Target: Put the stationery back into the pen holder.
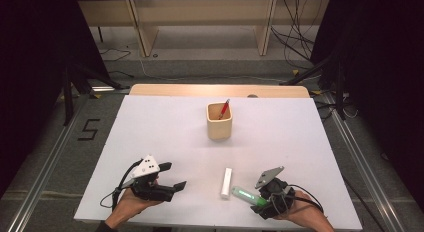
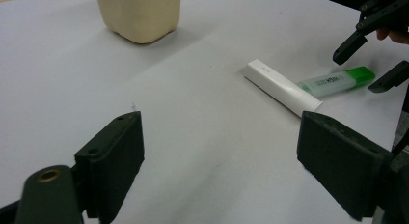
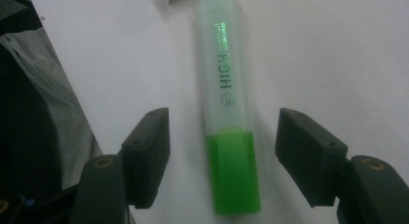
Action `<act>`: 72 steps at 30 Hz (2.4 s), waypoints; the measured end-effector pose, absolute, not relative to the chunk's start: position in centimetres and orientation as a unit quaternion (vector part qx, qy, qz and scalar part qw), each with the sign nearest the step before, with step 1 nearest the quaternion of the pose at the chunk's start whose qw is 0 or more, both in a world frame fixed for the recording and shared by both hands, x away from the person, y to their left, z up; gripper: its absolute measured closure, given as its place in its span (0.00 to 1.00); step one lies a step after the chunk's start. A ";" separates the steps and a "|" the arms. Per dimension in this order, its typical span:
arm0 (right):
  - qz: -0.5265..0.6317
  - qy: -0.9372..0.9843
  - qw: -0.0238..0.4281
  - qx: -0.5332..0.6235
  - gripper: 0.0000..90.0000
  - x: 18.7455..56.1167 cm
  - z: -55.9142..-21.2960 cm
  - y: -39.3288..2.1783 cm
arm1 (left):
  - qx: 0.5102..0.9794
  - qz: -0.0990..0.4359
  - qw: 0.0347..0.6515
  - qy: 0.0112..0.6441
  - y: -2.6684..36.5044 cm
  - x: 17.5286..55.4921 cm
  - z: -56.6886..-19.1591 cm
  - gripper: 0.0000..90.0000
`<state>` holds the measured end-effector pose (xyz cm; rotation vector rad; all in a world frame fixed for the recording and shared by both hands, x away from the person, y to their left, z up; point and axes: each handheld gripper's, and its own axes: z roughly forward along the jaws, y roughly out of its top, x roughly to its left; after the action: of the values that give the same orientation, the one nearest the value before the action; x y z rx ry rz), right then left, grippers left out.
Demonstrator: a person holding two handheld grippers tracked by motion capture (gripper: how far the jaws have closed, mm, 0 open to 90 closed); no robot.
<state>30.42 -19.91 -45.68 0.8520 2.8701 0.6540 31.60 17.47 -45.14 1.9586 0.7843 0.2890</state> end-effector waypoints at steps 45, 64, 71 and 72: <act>0.149 0.951 0.044 0.269 0.75 30.9 -45.7 -18.8 | 0.810 0.119 0.478 0.317 17.3 31.5 -45.4 0.18; 0.270 0.918 0.124 0.262 0.75 30.6 -43.5 -19.2 | 0.811 0.119 0.475 0.320 17.4 31.6 -45.6 0.18; 0.279 0.920 0.152 0.229 0.75 29.7 -42.9 -17.9 | 0.812 0.118 0.471 0.323 17.4 31.7 -45.8 0.18; 0.282 0.919 0.160 0.224 0.75 29.7 -42.9 -17.7 | 0.812 0.119 0.471 0.324 17.4 31.8 -45.8 0.18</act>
<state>29.65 -17.70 -42.86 0.6401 2.6247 0.8060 31.76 17.43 -45.76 1.9886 0.7939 0.2915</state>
